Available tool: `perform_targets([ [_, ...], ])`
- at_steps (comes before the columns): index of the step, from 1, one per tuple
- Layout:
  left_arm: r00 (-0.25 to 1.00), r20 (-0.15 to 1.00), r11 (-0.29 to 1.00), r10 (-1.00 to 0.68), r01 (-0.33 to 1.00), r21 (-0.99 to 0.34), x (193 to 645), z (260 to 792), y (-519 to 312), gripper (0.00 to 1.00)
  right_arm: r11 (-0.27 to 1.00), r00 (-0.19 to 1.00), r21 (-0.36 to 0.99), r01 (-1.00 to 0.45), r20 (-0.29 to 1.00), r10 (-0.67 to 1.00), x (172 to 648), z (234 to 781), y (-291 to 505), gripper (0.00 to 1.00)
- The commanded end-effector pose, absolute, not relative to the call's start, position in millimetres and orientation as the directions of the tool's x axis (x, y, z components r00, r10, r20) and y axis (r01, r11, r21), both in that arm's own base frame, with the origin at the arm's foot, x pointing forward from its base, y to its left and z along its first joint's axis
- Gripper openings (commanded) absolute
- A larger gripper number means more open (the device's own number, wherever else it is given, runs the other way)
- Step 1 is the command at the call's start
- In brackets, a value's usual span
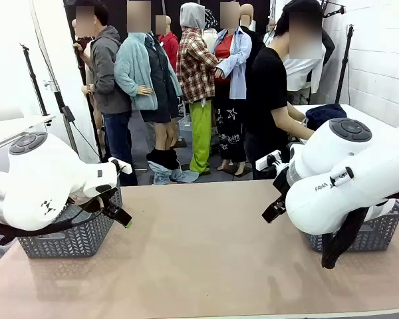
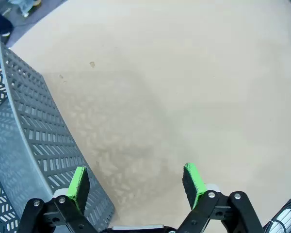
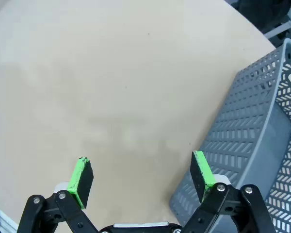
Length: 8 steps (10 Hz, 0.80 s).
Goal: Sort the tops and bottoms.
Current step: Lift clothes from the center of the table with your left hand.
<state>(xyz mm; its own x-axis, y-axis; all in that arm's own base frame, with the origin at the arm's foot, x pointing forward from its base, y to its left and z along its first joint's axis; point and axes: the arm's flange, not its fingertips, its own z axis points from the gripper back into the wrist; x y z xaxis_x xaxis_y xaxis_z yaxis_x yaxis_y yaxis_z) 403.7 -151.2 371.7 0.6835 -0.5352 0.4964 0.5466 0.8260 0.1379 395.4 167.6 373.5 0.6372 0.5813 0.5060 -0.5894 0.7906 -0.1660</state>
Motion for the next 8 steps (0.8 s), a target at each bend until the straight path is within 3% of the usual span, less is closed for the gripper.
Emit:
perform_targets([
  [1,0.684,0.496,0.826,-0.535,0.546,0.138,403.6,371.6,-151.1,1.0,0.791,0.637,-0.166,-0.589,0.506,0.581,395.4,373.5,167.6,1.0],
  [8,0.684,0.496,0.826,-0.535,0.546,0.138,403.6,371.6,-151.1,1.0,0.791,0.637,-0.166,-0.589,0.506,0.581,395.4,373.5,167.6,1.0],
])
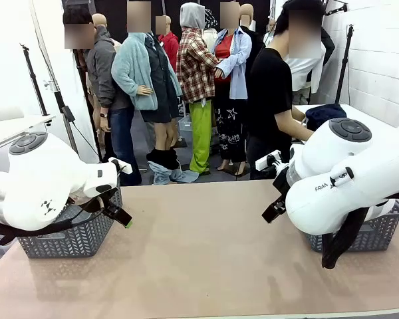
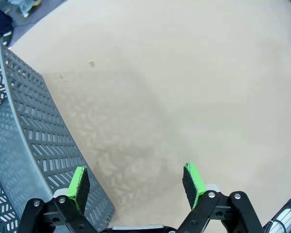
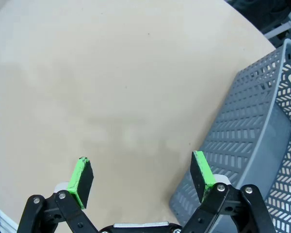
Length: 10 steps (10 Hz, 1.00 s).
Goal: Sort the tops and bottoms.
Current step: Lift clothes from the center of the table with your left hand.
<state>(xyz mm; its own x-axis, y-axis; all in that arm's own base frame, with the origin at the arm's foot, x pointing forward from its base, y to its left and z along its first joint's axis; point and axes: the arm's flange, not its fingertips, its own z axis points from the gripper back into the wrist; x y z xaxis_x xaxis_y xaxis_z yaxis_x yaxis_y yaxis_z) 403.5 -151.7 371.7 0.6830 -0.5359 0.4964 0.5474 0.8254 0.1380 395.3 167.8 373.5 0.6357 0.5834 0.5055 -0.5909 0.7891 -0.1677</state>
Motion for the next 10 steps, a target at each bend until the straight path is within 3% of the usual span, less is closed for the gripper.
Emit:
perform_targets([
  [1,0.684,0.496,0.826,-0.535,0.546,0.138,403.6,371.6,-151.1,1.0,0.791,0.637,-0.166,-0.589,0.506,0.581,395.4,373.5,167.6,1.0],
  [7,0.683,0.496,0.825,-0.536,0.547,0.138,403.5,371.7,-151.7,1.0,0.789,0.636,-0.168,-0.591,0.505,0.583,395.3,373.5,167.8,1.0],
  [10,0.571,0.602,0.808,-0.558,0.54,0.238,399.4,420.3,-160.7,1.0,0.785,0.545,-0.215,-0.58,0.614,0.571,385.5,417.4,172.0,1.0],
])
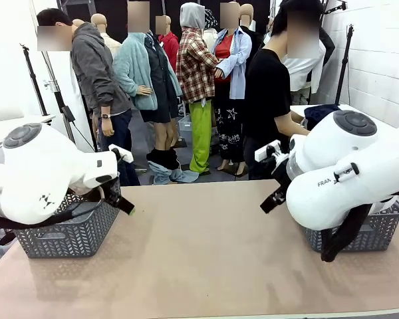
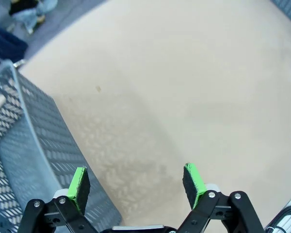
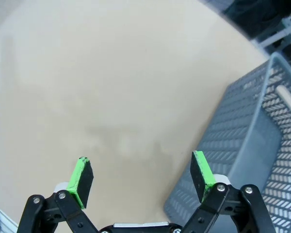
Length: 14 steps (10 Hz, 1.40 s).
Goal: Sort the tops and bottoms.
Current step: Lift clothes from the center of the table with your left hand.
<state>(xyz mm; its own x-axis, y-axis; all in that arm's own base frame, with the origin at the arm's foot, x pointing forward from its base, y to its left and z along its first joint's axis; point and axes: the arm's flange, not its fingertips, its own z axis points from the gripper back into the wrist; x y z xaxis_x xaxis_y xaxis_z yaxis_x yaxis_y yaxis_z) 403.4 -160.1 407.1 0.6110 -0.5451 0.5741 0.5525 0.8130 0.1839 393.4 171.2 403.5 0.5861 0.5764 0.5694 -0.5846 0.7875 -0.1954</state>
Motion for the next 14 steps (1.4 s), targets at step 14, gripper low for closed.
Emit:
perform_targets([
  [14,0.864,0.499,0.983,0.065,-0.141,0.116,384.7,478.9,185.0,1.0,0.857,0.436,0.284,0.43,0.766,-0.472,301.7,411.9,-196.3,1.0],
])
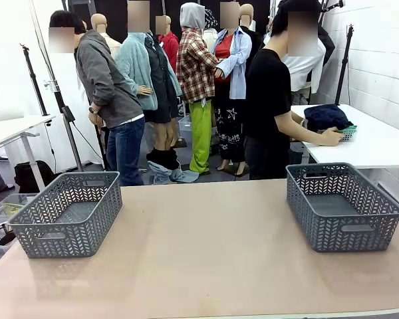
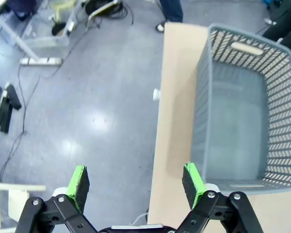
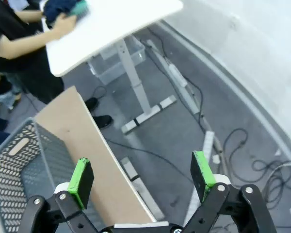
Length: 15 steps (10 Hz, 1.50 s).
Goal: Sort the tops and bottoms.
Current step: Lift clothes from the center of the table with your left hand.
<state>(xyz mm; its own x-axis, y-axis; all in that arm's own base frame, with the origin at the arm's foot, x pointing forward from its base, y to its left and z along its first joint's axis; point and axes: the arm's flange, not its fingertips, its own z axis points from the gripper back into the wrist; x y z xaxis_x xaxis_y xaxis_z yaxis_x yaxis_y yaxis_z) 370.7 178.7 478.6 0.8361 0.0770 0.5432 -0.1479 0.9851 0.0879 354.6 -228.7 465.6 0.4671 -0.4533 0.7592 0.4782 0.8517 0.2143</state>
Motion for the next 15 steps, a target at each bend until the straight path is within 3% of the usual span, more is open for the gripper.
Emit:
perform_targets([
  [1,0.864,0.501,0.987,0.057,-0.126,0.104,383.4,471.9,187.1,1.0,0.857,0.458,0.287,0.428,0.748,-0.479,302.3,401.7,-199.1,1.0],
  [2,0.874,0.482,0.983,0.06,-0.135,0.122,387.9,470.6,180.7,1.0,0.866,0.467,0.292,0.407,0.748,-0.472,306.9,397.6,-197.6,1.0],
  [3,0.852,0.517,0.985,0.082,-0.148,0.088,376.4,467.0,184.2,1.0,0.841,0.47,0.248,0.481,0.737,-0.486,356.9,451.7,-232.8,1.0],
  [15,0.852,0.517,0.985,0.082,-0.148,0.088,376.4,467.0,184.2,1.0,0.841,0.47,0.248,0.481,0.737,-0.486,356.9,451.7,-232.8,1.0],
])
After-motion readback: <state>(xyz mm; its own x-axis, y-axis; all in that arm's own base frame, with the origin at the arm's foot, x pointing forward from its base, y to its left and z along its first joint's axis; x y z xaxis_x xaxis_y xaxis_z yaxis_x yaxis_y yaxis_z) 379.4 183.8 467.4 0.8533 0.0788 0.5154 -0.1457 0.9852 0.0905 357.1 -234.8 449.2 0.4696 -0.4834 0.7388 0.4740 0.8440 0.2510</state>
